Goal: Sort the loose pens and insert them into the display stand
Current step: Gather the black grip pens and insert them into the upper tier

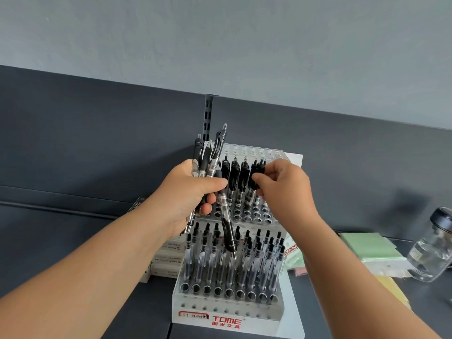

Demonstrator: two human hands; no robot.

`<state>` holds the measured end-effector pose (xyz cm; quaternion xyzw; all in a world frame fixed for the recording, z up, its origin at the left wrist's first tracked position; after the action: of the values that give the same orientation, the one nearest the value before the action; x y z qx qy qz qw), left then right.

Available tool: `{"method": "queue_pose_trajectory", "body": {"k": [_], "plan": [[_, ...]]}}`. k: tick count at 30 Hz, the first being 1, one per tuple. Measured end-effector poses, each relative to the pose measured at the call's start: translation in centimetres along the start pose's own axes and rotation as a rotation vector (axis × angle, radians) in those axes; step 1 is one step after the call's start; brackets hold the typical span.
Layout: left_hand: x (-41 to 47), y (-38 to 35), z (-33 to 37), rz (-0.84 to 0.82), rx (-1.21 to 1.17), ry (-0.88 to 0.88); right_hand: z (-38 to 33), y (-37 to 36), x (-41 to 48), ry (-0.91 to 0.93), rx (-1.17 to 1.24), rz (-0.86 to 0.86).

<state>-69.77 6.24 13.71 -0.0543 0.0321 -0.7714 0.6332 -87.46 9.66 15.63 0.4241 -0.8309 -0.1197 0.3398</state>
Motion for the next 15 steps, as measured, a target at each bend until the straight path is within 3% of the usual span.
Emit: {"method": "queue_pose_trajectory", "body": {"k": [9, 15], "plan": [[0.03, -0.15, 0.08, -0.002, -0.019, -0.009, -0.31, -1.16, -0.39, 0.088, -0.179, 0.009], [-0.50, -0.25, 0.63, 0.009, -0.041, -0.010, 0.05, -0.85, -0.78, 0.041, -0.125, -0.010]]}}
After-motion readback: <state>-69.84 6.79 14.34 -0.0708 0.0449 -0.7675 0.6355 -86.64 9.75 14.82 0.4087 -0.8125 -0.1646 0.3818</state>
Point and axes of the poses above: each hand's wrist, its own x-axis towards the middle knuckle, its own y-axis out of the back of the hand, z = x × y, the point moved 4 cm from there along x, towards the middle knuckle, and after that the axes turned 3 degrees about z, right-handed, at the moved point
